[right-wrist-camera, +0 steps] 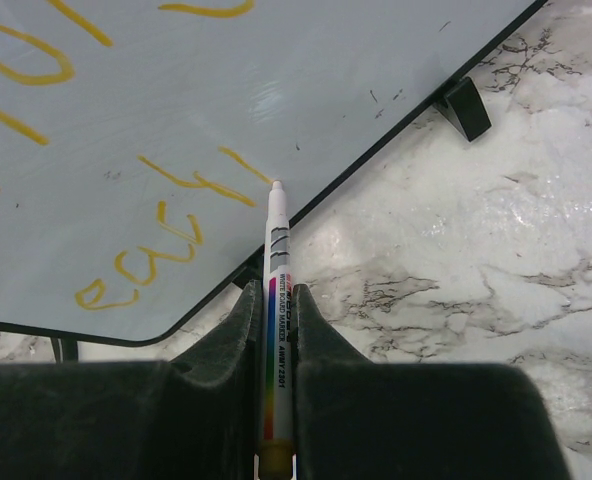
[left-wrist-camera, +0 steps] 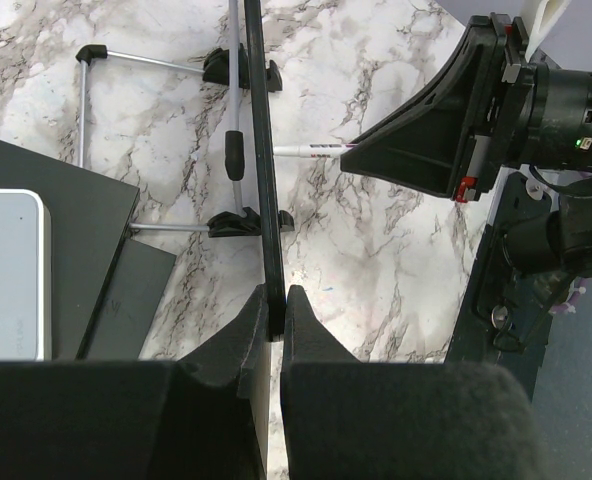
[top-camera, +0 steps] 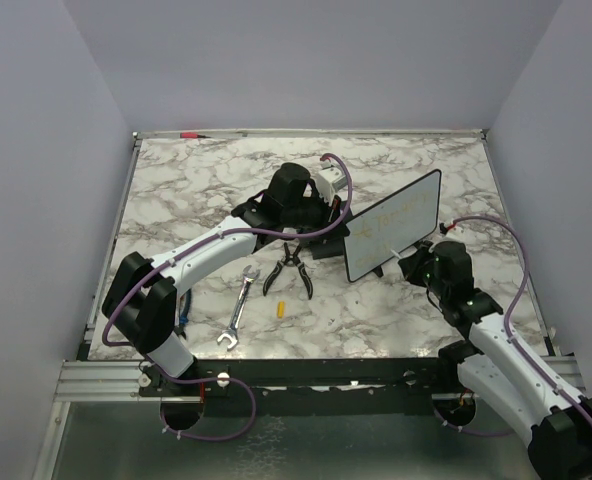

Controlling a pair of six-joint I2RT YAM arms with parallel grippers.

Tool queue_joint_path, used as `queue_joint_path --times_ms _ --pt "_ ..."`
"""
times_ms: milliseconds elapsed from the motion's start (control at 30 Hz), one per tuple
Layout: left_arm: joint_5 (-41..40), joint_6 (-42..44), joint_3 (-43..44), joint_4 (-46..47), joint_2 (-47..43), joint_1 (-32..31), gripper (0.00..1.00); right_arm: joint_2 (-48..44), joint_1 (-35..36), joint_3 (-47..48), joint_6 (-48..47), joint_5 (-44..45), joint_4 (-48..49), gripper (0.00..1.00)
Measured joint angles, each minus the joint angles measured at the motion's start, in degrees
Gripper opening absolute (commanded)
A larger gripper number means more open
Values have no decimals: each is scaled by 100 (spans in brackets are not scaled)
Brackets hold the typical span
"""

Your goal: Write a sentence on the whiteboard

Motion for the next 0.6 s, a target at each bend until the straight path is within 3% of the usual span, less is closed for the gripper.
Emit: queue_joint_path --times_ms 600 --pt "0 2 0 -2 0 0 0 -496 0 35 22 131 -271 1"
